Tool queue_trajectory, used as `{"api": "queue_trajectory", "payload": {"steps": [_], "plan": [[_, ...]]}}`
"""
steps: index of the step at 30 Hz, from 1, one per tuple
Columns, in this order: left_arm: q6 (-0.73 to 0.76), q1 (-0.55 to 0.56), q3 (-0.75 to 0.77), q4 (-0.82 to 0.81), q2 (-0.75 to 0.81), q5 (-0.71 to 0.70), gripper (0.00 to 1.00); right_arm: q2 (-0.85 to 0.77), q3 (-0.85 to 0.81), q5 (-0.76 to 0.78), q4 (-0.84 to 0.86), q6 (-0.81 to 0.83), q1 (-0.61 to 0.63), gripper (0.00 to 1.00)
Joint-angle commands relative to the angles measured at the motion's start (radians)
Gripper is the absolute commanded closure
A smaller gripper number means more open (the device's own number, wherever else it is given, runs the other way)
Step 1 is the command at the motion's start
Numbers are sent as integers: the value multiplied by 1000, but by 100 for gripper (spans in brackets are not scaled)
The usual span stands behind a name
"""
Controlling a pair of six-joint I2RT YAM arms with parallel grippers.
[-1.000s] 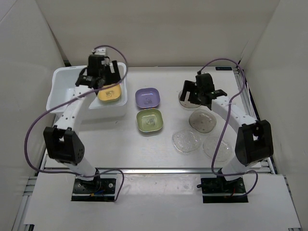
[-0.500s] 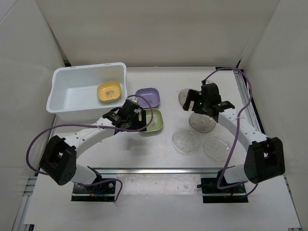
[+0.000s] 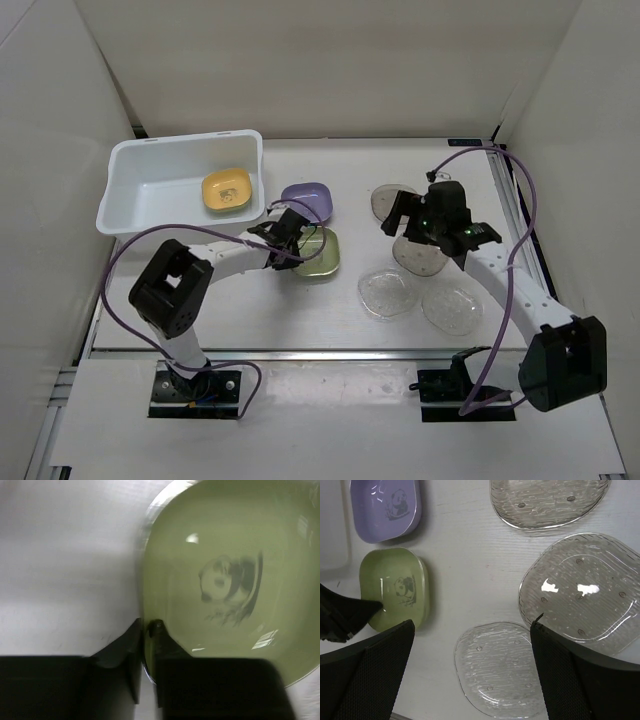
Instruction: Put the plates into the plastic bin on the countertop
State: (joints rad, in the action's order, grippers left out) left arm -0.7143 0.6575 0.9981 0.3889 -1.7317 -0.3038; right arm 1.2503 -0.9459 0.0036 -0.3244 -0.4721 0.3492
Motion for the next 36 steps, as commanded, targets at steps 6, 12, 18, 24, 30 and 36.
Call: {"api": "queue_trajectory", "payload": {"steps": [6, 12, 18, 24, 30, 36], "plan": [[9, 60, 92, 105, 87, -119, 90, -78, 32, 39, 13, -13, 7, 1], [94, 157, 151, 206, 253, -181, 90, -78, 22, 64, 12, 9, 1, 1], [203, 36, 283, 173, 382, -195, 90, -42, -5, 79, 54, 15, 4, 1], [323, -218, 373, 119, 321, -135, 90, 75, -92, 64, 70, 15, 4, 1], [400, -502, 401, 87, 210, 15, 90, 198, -191, 70, 58, 24, 5, 1], [444, -645, 421, 90, 51, 118, 90, 277, -251, 70, 67, -6, 7, 1]]}}
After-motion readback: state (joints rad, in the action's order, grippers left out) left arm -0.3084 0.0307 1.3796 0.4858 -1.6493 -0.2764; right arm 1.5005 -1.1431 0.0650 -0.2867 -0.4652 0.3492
